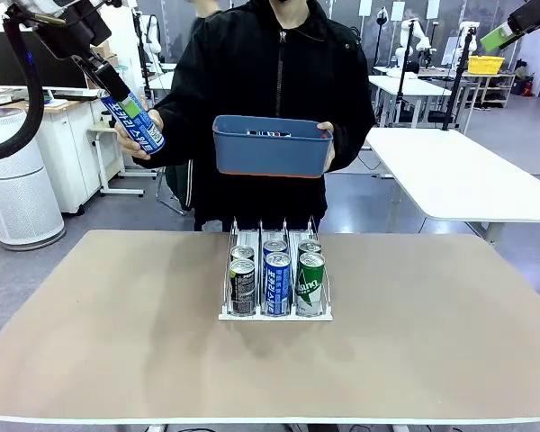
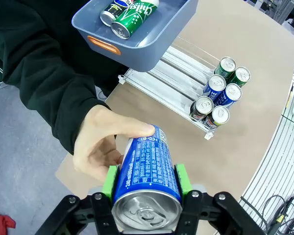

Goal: Fill the beverage cans into the dispenser.
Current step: Place the picked Ionic drink in the line of the Automatic Can Dispenser with the same cans.

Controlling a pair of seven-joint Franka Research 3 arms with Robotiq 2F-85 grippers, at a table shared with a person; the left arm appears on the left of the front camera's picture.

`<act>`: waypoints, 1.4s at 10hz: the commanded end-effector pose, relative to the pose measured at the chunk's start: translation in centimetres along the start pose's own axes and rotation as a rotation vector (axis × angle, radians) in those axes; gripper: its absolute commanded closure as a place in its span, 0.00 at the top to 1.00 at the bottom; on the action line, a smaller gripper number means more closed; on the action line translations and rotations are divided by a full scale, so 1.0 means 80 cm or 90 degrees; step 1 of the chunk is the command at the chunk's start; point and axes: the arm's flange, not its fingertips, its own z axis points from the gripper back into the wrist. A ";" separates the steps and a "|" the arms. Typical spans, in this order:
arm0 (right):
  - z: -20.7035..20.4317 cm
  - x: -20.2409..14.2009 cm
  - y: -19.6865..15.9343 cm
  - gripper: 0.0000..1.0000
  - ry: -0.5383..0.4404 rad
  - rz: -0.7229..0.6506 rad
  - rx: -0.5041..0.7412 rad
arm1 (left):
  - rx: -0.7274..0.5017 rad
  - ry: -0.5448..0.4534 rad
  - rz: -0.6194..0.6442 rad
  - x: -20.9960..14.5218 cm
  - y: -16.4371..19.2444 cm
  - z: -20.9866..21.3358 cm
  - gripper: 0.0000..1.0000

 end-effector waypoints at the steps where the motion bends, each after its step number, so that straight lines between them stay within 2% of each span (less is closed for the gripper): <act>1: -0.001 -0.001 0.000 1.00 0.001 -0.001 0.002 | 0.001 0.000 -0.005 -0.002 0.001 0.001 0.00; 13: -0.001 -0.001 0.000 1.00 0.001 -0.001 0.002 | 0.001 0.000 -0.005 -0.002 0.001 0.001 0.00; 14: -0.001 -0.001 0.000 1.00 0.001 -0.001 0.002 | -0.003 0.003 0.000 -0.001 0.000 -0.002 0.53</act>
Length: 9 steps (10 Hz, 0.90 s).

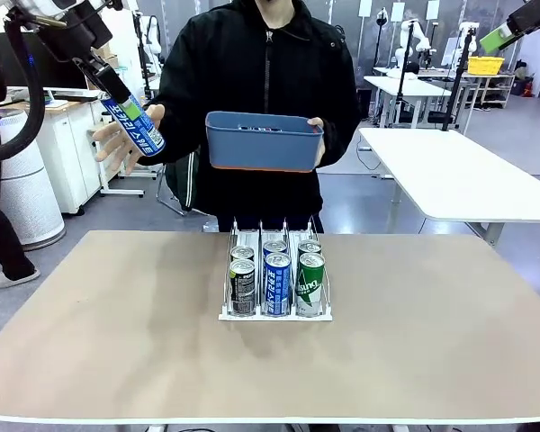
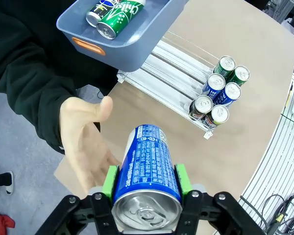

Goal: Fill the beverage cans into the dispenser.
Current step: Place the picked Ionic drink in the line of the Automatic Can Dispenser with the same cans.

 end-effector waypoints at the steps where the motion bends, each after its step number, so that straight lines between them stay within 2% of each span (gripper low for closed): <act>1: -0.001 -0.001 0.000 1.00 0.001 -0.001 0.002 | 0.009 0.033 -0.004 -0.002 0.005 0.004 0.37; 2: -0.001 -0.001 0.000 1.00 0.001 -0.001 0.002 | 0.033 0.034 -0.008 0.004 0.002 0.000 0.33; 3: -0.001 -0.001 0.000 1.00 0.001 -0.001 0.002 | 0.001 0.008 -0.002 -0.001 0.000 -0.001 0.32; 9: -0.001 -0.001 0.000 1.00 0.001 -0.001 0.002 | 0.001 0.008 -0.002 -0.001 0.000 -0.001 0.32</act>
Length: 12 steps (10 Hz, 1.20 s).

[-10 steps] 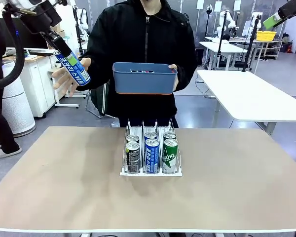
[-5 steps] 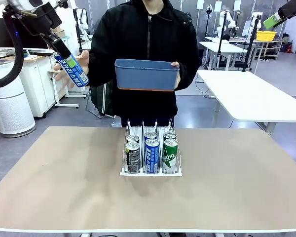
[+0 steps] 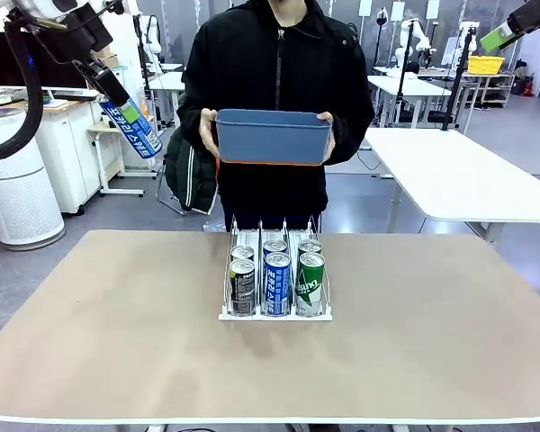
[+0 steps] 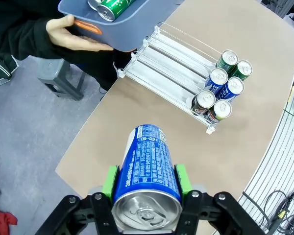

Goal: Fill the beverage cans into the dispenser.
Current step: Place the picked Ionic drink in the line of the Automatic Can Dispenser with the same cans.

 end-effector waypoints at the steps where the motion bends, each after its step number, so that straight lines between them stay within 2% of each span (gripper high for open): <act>1: -0.001 -0.001 0.000 1.00 0.001 -0.001 0.002 | -0.004 -0.010 0.004 0.000 0.000 0.003 0.32; 3: -0.001 -0.001 0.000 1.00 0.001 -0.001 0.002 | -0.004 -0.010 0.004 0.000 0.000 0.003 0.32; 4: -0.001 -0.001 0.000 1.00 0.001 -0.001 0.002 | 0.000 0.000 0.000 0.000 0.000 0.000 0.57; 5: -0.001 -0.001 0.000 1.00 0.001 -0.001 0.002 | -0.016 0.003 0.038 0.005 -0.025 -0.007 0.57; 7: -0.001 -0.001 0.000 1.00 0.001 -0.001 0.002 | 0.009 0.047 0.065 0.017 -0.071 -0.020 0.57; 10: -0.001 -0.001 0.000 1.00 0.001 -0.001 0.002 | -0.008 0.091 0.032 0.020 -0.154 -0.038 0.57; 12: -0.001 -0.001 0.000 1.00 0.001 -0.001 0.002 | -0.028 0.091 0.028 0.029 -0.195 -0.066 0.57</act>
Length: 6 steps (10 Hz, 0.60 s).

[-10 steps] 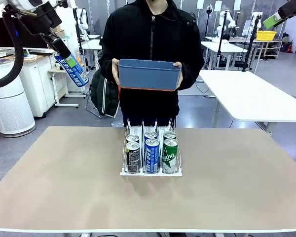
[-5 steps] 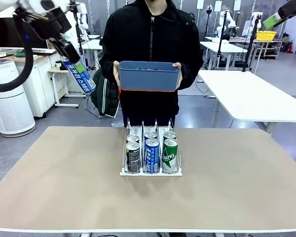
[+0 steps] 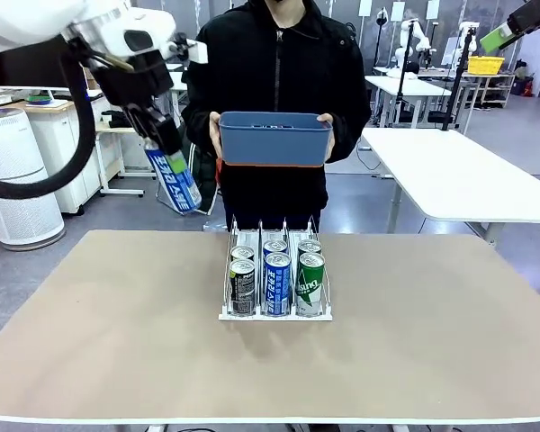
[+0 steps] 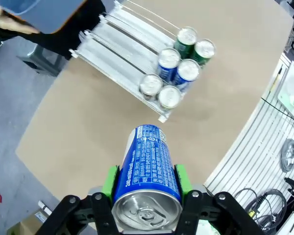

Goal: Fill the beverage cans into the dispenser.
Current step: Place the picked Ionic drink in the line of the Automatic Can Dispenser with the same cans.

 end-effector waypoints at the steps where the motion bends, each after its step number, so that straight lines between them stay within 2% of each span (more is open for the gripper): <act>1: -0.001 -0.001 0.000 1.00 0.000 -0.001 0.002 | -0.029 0.014 -0.027 0.005 -0.032 -0.026 0.57; 3: -0.001 -0.001 0.000 1.00 0.000 -0.001 0.002 | -0.027 0.024 -0.027 0.014 -0.057 -0.060 0.57; 4: -0.001 -0.001 0.000 1.00 0.000 -0.001 0.002 | -0.025 0.007 -0.017 0.021 -0.068 -0.073 0.57; 6: -0.001 -0.001 0.000 1.00 0.000 -0.001 0.002 | -0.079 0.016 -0.043 0.025 -0.090 -0.096 0.57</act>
